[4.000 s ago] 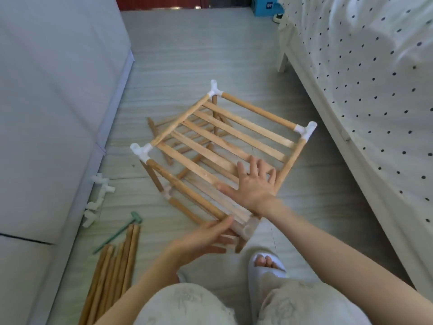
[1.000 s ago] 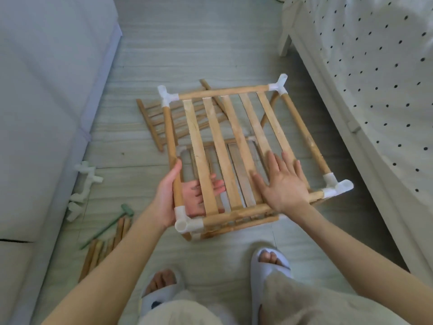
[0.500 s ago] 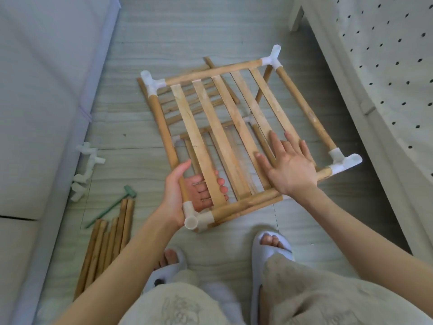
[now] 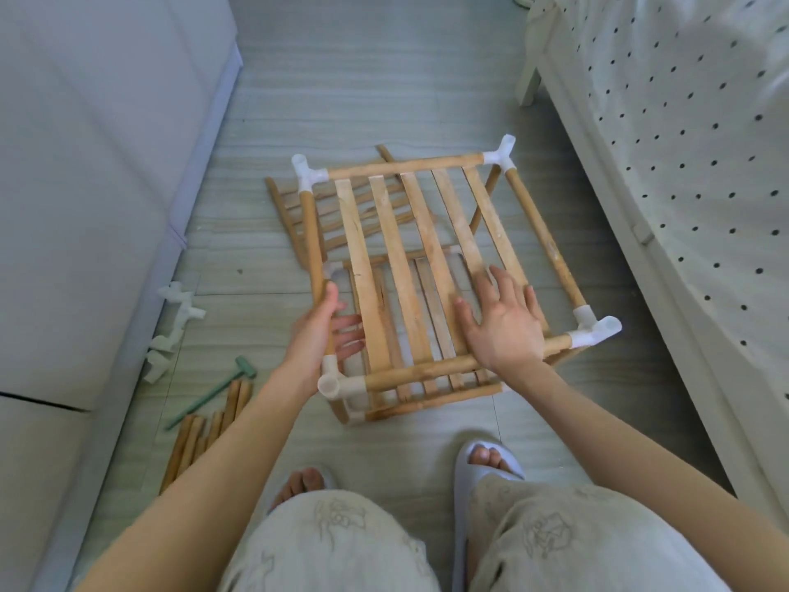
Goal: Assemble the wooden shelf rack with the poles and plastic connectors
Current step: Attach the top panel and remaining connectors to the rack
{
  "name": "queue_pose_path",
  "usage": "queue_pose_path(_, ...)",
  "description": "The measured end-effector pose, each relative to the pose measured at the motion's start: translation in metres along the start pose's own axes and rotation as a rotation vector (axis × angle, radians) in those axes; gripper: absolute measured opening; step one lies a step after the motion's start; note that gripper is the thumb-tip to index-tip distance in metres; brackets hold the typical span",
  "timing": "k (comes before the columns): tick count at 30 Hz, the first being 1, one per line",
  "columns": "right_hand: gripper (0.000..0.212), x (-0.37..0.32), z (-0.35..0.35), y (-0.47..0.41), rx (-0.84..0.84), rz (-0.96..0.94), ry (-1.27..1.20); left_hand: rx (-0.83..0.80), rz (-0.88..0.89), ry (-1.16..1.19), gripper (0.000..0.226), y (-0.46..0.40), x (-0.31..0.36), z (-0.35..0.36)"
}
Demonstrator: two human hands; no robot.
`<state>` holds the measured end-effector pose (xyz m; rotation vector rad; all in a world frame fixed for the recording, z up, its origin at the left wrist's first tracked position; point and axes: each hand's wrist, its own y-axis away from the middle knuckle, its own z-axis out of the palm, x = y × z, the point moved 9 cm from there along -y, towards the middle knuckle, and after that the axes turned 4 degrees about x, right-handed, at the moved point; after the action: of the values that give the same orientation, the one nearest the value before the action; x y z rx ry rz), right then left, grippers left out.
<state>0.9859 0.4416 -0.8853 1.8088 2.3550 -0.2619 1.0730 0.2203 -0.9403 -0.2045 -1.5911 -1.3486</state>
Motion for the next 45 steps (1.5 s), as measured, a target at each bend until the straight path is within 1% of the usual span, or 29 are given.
queue_pose_path(2,0.059,-0.013,-0.002,0.008,-0.018,-0.110,0.014,0.068,0.211,-0.151,0.043,0.007,0.025,-0.010)
queue_pose_path(3,0.064,-0.023,0.000,0.014,-0.056,-0.210,0.044,0.060,0.327,-0.269,0.050,0.014,0.037,-0.012)
queue_pose_path(5,0.075,-0.040,0.012,0.030,-0.167,-0.442,0.139,-0.003,0.519,-0.636,0.068,0.027,0.048,-0.008)
queue_pose_path(6,0.079,-0.045,0.018,0.035,-0.215,-0.521,0.182,-0.038,0.570,-0.813,0.073,0.031,0.046,-0.005)
queue_pose_path(7,0.083,-0.046,0.022,0.038,-0.248,-0.557,0.210,-0.078,0.573,-0.935,0.077,0.033,0.040,-0.004)
queue_pose_path(9,0.088,-0.044,0.027,0.036,-0.278,-0.555,0.222,-0.157,0.497,-1.013,0.082,0.034,0.027,-0.003)
queue_pose_path(12,0.084,-0.044,0.029,0.033,-0.283,-0.541,0.217,-0.157,0.449,-1.076,0.086,0.029,0.023,0.002)
queue_pose_path(17,0.084,-0.047,0.035,0.021,-0.276,-0.469,0.198,-0.175,0.442,-1.299,0.085,0.000,0.041,0.006)
queue_pose_path(19,0.084,-0.046,0.038,0.014,-0.273,-0.451,0.175,-0.197,0.459,-1.303,0.084,-0.011,0.048,0.009)
queue_pose_path(21,0.081,-0.044,0.040,0.008,-0.298,-0.441,0.159,-0.187,0.492,-1.301,0.079,-0.017,0.055,0.011)
queue_pose_path(22,0.081,-0.045,0.040,0.006,-0.323,-0.437,0.155,-0.164,0.516,-1.310,0.075,-0.018,0.059,0.011)
queue_pose_path(24,0.088,-0.046,0.041,0.006,-0.406,-0.425,0.154,-0.093,0.578,-1.292,0.065,-0.014,0.069,0.009)
queue_pose_path(26,0.091,-0.049,0.039,0.003,-0.518,-0.396,0.166,-0.035,0.642,-1.103,0.054,-0.007,0.077,0.001)
queue_pose_path(28,0.082,-0.058,0.029,0.000,-0.627,-0.374,0.220,0.009,0.643,-0.849,0.048,0.000,0.077,-0.022)
queue_pose_path(29,0.074,-0.070,0.021,-0.002,-0.635,-0.394,0.261,0.049,0.629,-0.773,0.046,0.002,0.072,-0.040)
queue_pose_path(30,0.067,-0.088,0.012,-0.003,-0.606,-0.439,0.292,0.095,0.608,-0.735,0.044,0.001,0.063,-0.062)
queue_pose_path(31,0.060,-0.112,0.002,-0.003,-0.542,-0.507,0.296,0.135,0.582,-0.722,0.043,-0.001,0.053,-0.085)
queue_pose_path(34,0.050,-0.202,-0.016,0.013,-0.298,-0.778,0.194,0.221,0.453,-0.744,0.043,-0.011,0.008,-0.153)
queue_pose_path(35,0.048,-0.230,-0.014,0.023,-0.246,-0.866,0.154,0.254,0.397,-0.759,0.043,-0.013,-0.010,-0.175)
queue_pose_path(37,0.045,-0.277,0.006,0.045,-0.215,-1.005,0.081,0.323,0.291,-0.766,0.041,-0.017,-0.044,-0.217)
queue_pose_path(39,0.044,-0.308,0.044,0.060,-0.263,-1.075,0.030,0.363,0.201,-0.815,0.042,-0.022,-0.079,-0.252)
queue_pose_path(41,0.045,-0.318,0.096,0.066,-0.370,-1.037,0.027,0.395,0.083,-0.926,0.052,-0.027,-0.111,-0.282)
queue_pose_path(43,0.049,-0.310,0.156,0.066,-0.503,-0.945,0.085,0.442,-0.013,-0.973,0.060,-0.030,-0.136,-0.304)
queue_pose_path(45,0.051,-0.287,0.213,0.068,-0.637,-0.836,0.173,0.476,-0.028,-0.993,0.065,-0.033,-0.151,-0.315)
